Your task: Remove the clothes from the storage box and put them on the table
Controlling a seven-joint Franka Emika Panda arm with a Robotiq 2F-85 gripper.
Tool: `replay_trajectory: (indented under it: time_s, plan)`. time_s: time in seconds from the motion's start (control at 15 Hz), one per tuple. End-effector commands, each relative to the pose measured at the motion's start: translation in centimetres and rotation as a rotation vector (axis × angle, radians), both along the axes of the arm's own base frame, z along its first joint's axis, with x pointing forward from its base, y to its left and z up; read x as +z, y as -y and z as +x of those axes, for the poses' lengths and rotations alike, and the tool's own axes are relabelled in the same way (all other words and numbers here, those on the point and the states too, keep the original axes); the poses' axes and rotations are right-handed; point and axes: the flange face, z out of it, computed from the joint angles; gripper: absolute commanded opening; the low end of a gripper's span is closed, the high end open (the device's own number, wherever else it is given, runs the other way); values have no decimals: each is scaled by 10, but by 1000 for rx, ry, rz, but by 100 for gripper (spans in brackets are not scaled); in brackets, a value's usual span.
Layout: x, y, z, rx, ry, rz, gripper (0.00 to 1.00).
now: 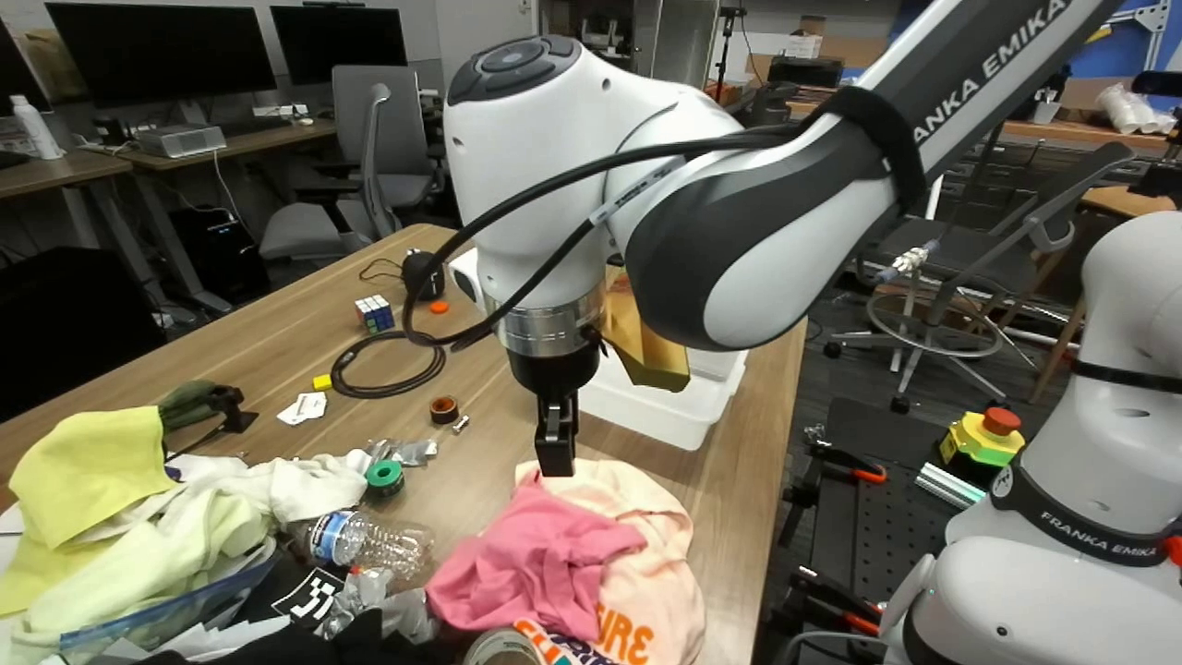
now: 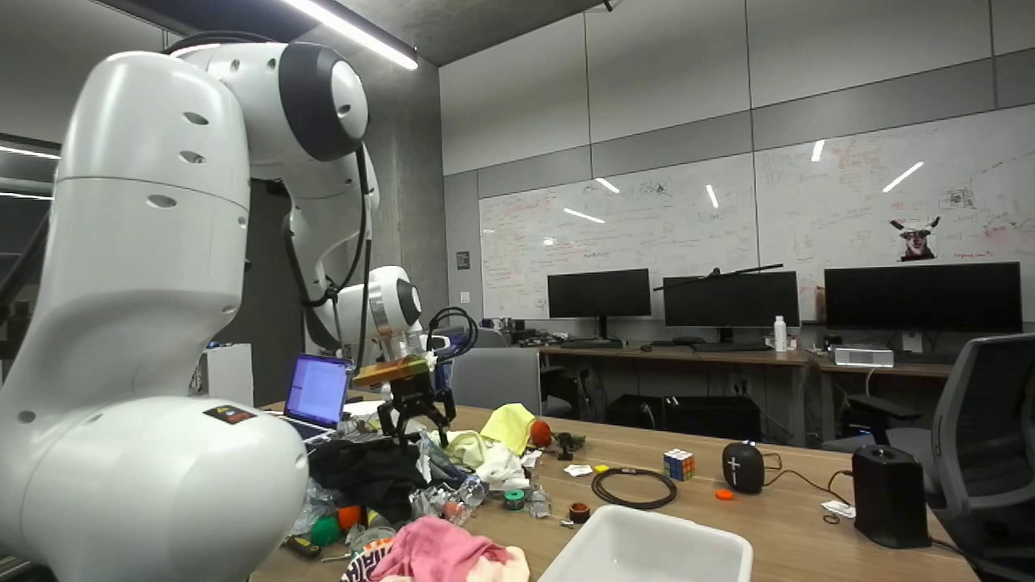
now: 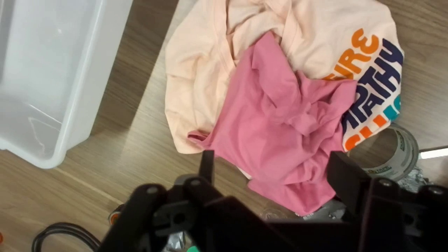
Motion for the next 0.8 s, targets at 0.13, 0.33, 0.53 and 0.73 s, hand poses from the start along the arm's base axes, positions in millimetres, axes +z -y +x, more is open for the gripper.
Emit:
replay_trajectory:
  time_s: [0.13, 0.33, 0.53, 0.73]
  plan:
    - [3, 41, -21, -68, -171, -107, 100]
    - [4, 68, -38, -101, -274, -94, 100]
    - [11, 97, -49, -156, -291, -41, 100]
    - [22, 127, -62, -216, -223, 34, 100]
